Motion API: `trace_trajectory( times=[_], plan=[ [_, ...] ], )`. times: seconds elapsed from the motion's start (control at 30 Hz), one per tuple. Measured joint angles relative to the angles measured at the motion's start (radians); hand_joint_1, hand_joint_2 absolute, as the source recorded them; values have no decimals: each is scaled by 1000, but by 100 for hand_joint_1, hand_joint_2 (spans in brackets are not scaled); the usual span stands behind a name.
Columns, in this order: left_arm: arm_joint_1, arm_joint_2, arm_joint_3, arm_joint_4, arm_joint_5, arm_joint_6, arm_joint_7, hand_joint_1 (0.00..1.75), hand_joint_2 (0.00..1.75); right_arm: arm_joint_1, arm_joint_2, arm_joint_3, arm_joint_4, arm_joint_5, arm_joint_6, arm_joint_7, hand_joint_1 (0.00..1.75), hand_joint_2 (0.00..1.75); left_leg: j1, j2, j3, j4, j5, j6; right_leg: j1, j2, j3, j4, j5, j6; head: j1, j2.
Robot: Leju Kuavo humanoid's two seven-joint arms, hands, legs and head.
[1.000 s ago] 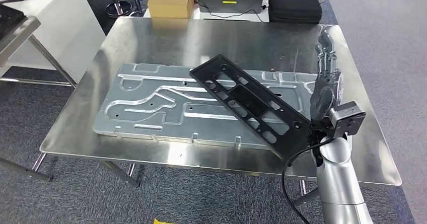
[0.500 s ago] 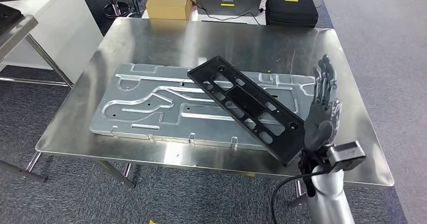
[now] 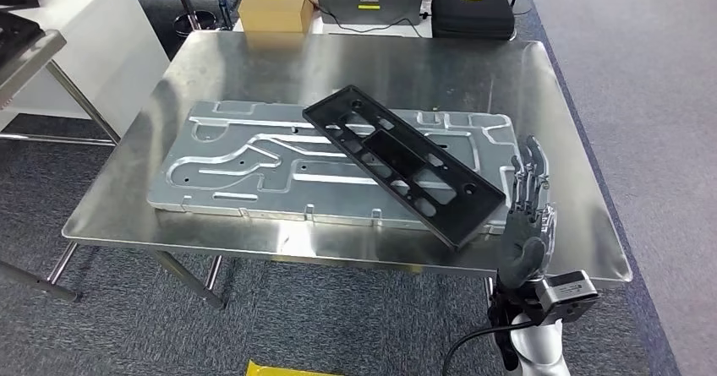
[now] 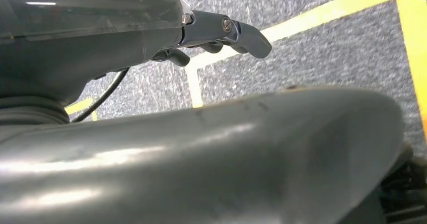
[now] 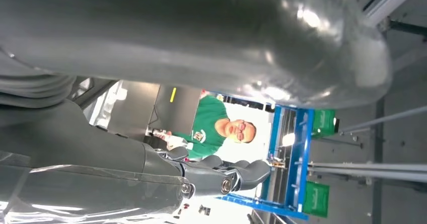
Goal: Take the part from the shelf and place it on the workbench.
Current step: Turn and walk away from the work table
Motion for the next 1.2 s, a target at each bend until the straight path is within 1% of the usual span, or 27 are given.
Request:
trace_trajectory(
  times=[0.03,0.07,0.13,0.17,0.2,0.23,0.3,0.37,0.43,0.5,0.53,0.57,0.63,0.67,0.7,0.73,0.77,0.8,0.87,0.9,0.97,1.0,1.03,1.07,1.13,1.17,1.2],
  plan=[
    [1,0,0,0,-2,0,0,0,0,6,4,0,-2,-1,-1,0,0,0,2,0,-11,28,-36,-3,0,-2,-11,-3,11,-10,-1,0],
    [1,0,0,0,-5,0,-1,0,0,13,6,0,-4,-2,-3,0,0,0,3,0,-24,74,-88,-4,2,-4,-23,-4,22,-16,-2,0],
    [1,0,0,0,-13,-1,-3,0,0,29,9,0,-9,-4,-8,0,0,0,3,0,-50,198,-187,-4,8,-4,-53,-2,44,-23,-5,0],
    [1,1,0,0,-16,-2,-5,0,0,36,10,-2,-9,-5,-10,0,0,0,3,-1,-51,247,-207,-3,12,-4,-68,-1,54,-24,-5,0],
    [1,1,0,0,-21,-3,-6,0,0,43,10,-4,-10,-7,-13,-1,0,0,2,-1,-39,269,-202,0,15,-4,-84,1,64,-24,-5,0],
    [0,2,-1,0,-25,-3,-8,0,0,51,10,-8,-12,-10,-15,-2,0,0,1,-1,-10,257,-179,3,18,-4,-98,4,73,-24,-5,0],
    [-1,5,-2,0,-31,-4,-11,0,0,65,10,-17,-21,-15,-19,-3,0,0,-4,-2,92,138,-137,14,21,-4,-120,9,89,-20,-5,0],
    [-4,7,-2,0,-32,-4,-13,0,0,74,10,-22,-32,-18,-21,-3,0,0,-12,-3,183,3,-144,26,21,-4,-130,11,105,-12,-5,0],
    [-5,8,-3,0,-33,-4,-13,0,0,81,11,-26,-39,-20,-20,-3,0,0,-18,-3,206,-47,-152,35,18,-5,-131,6,124,0,-5,0],
    [-5,8,-3,0,-33,-4,-12,0,0,86,11,-30,-41,-21,-17,-3,0,0,-15,3,195,-58,-128,47,16,-4,-137,6,127,13,-6,0],
    [-5,8,-3,0,-34,-4,-12,0,0,88,11,-32,-42,-21,-16,-3,0,0,-12,6,186,-64,-113,54,16,-4,-144,21,102,18,-5,0],
    [-5,8,-3,0,-35,-3,-12,0,0,90,11,-34,-42,-21,-15,-3,0,0,-9,10,175,-69,-99,59,15,-3,-157,56,59,23,-4,0],
    [-5,8,-3,0,-36,-3,-14,0,0,94,12,-37,-42,-21,-15,-3,0,0,-11,13,146,-68,-75,65,11,-3,-186,173,-42,32,-2,0],
    [-5,8,-3,0,-37,-3,-14,0,0,96,12,-39,-42,-21,-16,-3,0,0,-12,14,130,-66,-64,63,8,-4,-195,233,-66,36,-2,0],
    [-5,8,-3,0,-37,-2,-15,0,0,99,12,-41,-42,-21,-16,-3,0,0,-12,15,114,-63,-53,61,5,-4,-193,270,-62,40,-2,0],
    [-4,8,-3,0,-38,-1,-15,0,0,102,12,-42,-42,-21,-17,-3,0,0,-11,15,97,-59,-43,58,1,-4,-176,275,-37,42,-2,0],
    [-5,8,-3,0,-39,-1,-16,0,0,103,12,-43,-42,-21,-17,-3,0,0,-10,15,81,-53,-35,54,-2,-5,-141,245,-8,44,-2,0],
    [-5,8,-3,0,-40,0,-16,0,0,103,12,-44,-42,-21,-17,-3,0,0,-10,15,67,-45,-29,50,-5,-5,-89,185,8,45,-2,0],
    [-6,8,-4,-1,-42,0,-16,0,0,102,15,-45,-46,-21,-18,-3,0,0,-12,14,46,-28,-19,39,-5,-4,13,45,-6,39,-3,0],
    [-6,9,-5,-1,-43,0,-16,0,0,102,17,-45,-49,-22,-19,-3,0,0,-13,14,40,-22,-13,33,-2,-3,40,2,-21,33,-3,0],
    [-4,9,-5,-1,-45,0,-16,0,0,103,20,-46,-52,-22,-20,-3,0,0,-12,13,32,-21,1,20,3,-4,41,-21,-24,15,-3,0],
    [-3,9,-6,-1,-45,0,-16,0,0,104,22,-47,-53,-22,-21,-2,0,0,-10,12,25,-16,-4,14,4,-5,32,-22,-15,6,-2,0],
    [-2,9,-6,-1,-46,0,-16,0,0,105,23,-47,-54,-22,-21,-2,0,0,-7,11,13,2,-28,9,4,-7,21,-23,-3,-4,-3,0],
    [-1,9,-7,-1,-46,0,-16,0,0,105,25,-47,-55,-22,-22,-2,0,0,-5,10,-3,39,-70,6,3,-9,8,-24,9,-12,-4,0],
    [-1,9,-8,-1,-46,-1,-16,0,0,106,30,-47,-58,-22,-21,0,0,0,-3,9,-37,159,-175,2,6,-9,-22,-23,32,-20,-7,0],
    [-1,9,-8,0,-46,-1,-16,0,0,107,31,-48,-58,-22,-19,2,0,0,-3,9,-46,219,-205,1,9,-9,-37,-23,44,-21,-8,0],
    [-1,9,-8,0,-46,-1,-16,0,0,108,32,-48,-58,-22,-16,5,0,0,-4,8,-44,259,-208,2,11,-9,-54,-21,55,-21,-8,0]
  ],
)
